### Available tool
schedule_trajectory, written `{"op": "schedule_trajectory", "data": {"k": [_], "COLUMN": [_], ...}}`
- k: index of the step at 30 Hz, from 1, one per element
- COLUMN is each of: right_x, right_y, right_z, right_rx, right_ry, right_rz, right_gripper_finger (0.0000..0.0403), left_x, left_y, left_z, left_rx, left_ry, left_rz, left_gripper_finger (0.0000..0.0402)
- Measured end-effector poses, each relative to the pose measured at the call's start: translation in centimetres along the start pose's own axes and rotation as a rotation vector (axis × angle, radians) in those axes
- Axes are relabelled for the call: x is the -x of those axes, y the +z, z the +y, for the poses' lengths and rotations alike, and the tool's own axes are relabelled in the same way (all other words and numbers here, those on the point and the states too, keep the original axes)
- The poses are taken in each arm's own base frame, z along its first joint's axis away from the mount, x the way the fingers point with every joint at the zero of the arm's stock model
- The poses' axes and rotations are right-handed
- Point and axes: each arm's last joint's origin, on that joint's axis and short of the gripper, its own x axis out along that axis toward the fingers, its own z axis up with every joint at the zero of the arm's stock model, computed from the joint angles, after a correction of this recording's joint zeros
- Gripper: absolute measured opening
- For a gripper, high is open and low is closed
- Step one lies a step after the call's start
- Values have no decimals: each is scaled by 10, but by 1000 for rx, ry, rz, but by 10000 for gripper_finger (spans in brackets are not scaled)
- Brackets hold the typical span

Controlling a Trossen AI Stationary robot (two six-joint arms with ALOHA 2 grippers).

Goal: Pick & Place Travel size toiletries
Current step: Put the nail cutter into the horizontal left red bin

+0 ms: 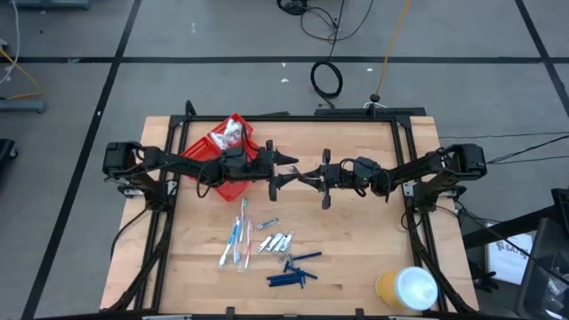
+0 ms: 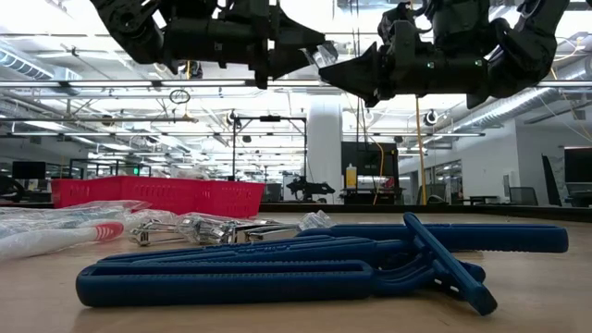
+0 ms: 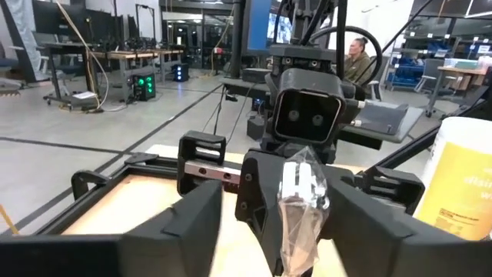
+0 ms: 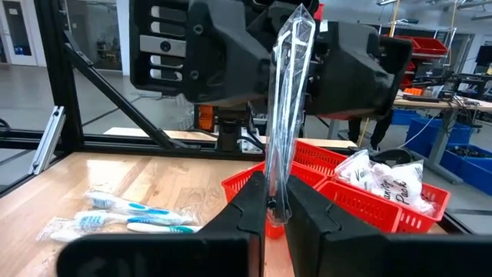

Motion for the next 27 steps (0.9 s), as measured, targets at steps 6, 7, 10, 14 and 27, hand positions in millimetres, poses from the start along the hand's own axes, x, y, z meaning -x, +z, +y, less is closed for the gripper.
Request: {"op": "schedule_trajectory", "data": {"k": [6, 7, 10, 14, 27], "right_x": [0, 0, 0, 0, 2], "right_y": [0, 0, 0, -5, -16], "right_z": [-1, -1, 0, -2, -3], "right_rx": [3, 5, 2, -44, -80], "right_ry": [-9, -8, -8, -77, -129], "right_rz": [1, 0, 5, 52, 177], "right_gripper_finger": [17, 17, 19, 70, 241], "left_x": [0, 0, 0, 5, 107], "left_y": [0, 0, 0, 0, 38], "left_z": [-1, -1, -1, 2, 3], "left_rx": [-11, -10, 5, 2, -12], "left_ry": [-12, -15, 1, 86, 686], "left_rz": [-2, -3, 1, 71, 511], "left_gripper_finger": [40, 27, 29, 27, 25]}}
